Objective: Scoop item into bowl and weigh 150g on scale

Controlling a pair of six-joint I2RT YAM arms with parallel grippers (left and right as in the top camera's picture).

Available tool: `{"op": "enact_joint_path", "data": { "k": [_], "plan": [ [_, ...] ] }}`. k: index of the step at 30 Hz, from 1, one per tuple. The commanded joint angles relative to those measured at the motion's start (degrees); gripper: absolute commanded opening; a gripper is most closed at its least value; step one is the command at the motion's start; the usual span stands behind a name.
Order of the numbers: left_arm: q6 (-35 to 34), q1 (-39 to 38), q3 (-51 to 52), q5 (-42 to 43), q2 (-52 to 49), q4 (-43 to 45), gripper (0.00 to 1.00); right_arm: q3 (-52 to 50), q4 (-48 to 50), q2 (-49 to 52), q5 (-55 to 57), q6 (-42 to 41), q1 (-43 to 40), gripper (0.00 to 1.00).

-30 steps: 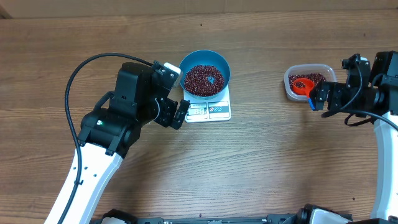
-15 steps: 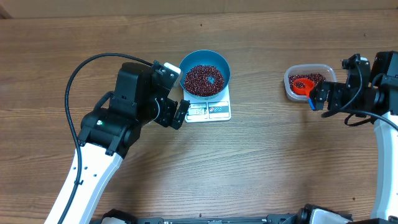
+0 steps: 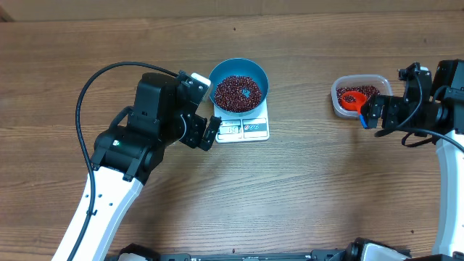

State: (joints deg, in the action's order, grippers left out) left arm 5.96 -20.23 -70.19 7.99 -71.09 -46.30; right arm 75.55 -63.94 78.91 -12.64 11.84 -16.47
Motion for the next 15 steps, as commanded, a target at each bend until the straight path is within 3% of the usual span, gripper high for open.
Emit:
{"op": "enact_joint_path", "data": {
  "k": [1,7,12,15],
  "plan": [
    [-0.39,-0.15,-0.09,0.83,0.59,-0.04,1.00,1.44,0.17,-0.52,-0.33,0.26,0.00,1.00],
    [-5.66,-0.15,-0.09,1.09,-1.01,-1.57,1.00,1.44,0.17,-0.52,-0.33,0.26,0.00,1.00],
    [-19.06,-0.22,-0.02,1.07,-3.89,-4.66,1.00,1.44,0.17,-0.52,-0.33,0.26,0.00,1.00],
    [-20.81,-1.38,-0.02,1.07,-6.19,-5.86,1.00,1.44,0.17,-0.52,-0.33,0.26,0.00,1.00]
  ]
}}
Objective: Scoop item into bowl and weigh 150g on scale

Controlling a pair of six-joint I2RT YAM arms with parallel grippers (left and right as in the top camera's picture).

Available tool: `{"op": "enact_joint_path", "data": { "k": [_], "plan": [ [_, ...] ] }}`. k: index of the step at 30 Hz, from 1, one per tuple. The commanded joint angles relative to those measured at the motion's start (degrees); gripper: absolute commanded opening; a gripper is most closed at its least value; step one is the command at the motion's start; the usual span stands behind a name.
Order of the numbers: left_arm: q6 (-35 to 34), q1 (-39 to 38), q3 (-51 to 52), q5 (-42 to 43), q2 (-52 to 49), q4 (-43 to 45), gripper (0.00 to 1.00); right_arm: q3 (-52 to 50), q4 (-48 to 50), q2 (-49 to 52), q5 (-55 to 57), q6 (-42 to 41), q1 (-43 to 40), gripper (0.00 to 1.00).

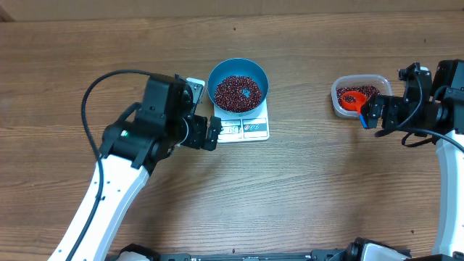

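A blue bowl holding red beans stands on a small silver scale at the table's middle. My left gripper hovers just left of the scale's display, fingers pointing right; nothing shows between them, and whether they are open or shut is unclear. At the right, a clear tub holds more red beans. My right gripper is shut on an orange scoop that rests in the tub with beans in it.
Black cable loops from the left arm over the table's left side. The right arm sits at the right edge. Wooden tabletop surrounds everything.
My left arm has shifted slightly down and left, its wrist rotated a little, with the gripper still beside the scale's left end. The right gripper and scoop have not moved.
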State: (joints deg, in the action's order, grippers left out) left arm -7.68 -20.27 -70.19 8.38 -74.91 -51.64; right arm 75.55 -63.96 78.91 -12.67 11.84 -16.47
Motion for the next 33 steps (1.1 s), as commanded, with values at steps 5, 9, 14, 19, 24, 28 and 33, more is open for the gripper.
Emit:
{"op": "enact_joint_path", "data": {
  "k": [5,9,14,19,24,28,33],
  "plan": [
    [-8.13,-5.33,-0.02,-2.21,-6.36,-0.04,1.00,1.44,0.20,-0.52,-0.31,0.26,0.00,1.00],
    [-12.83,-8.68,-0.02,-7.43,-9.27,0.76,1.00,1.44,0.20,-0.52,-0.31,0.26,0.00,1.00],
    [-16.72,-11.74,-0.02,-11.69,-11.82,0.85,1.00,1.44,0.20,-0.52,-0.31,0.26,0.00,1.00],
    [-21.09,-13.60,0.09,-15.47,-13.27,0.94,0.99,1.44,0.20,-0.52,-0.31,0.26,0.00,1.00],
    [-21.07,-13.79,0.11,-15.72,-13.62,0.90,1.00,1.44,0.20,-0.52,-0.31,0.26,0.00,1.00],
    [-21.07,-13.84,0.24,-16.00,-13.92,0.94,1.00,1.44,0.20,-0.52,-0.31,0.26,0.00,1.00],
    [-21.09,-13.81,0.68,-16.52,-13.92,0.87,1.00,1.44,0.20,-0.52,-0.31,0.26,0.00,1.00]
  ]
}}
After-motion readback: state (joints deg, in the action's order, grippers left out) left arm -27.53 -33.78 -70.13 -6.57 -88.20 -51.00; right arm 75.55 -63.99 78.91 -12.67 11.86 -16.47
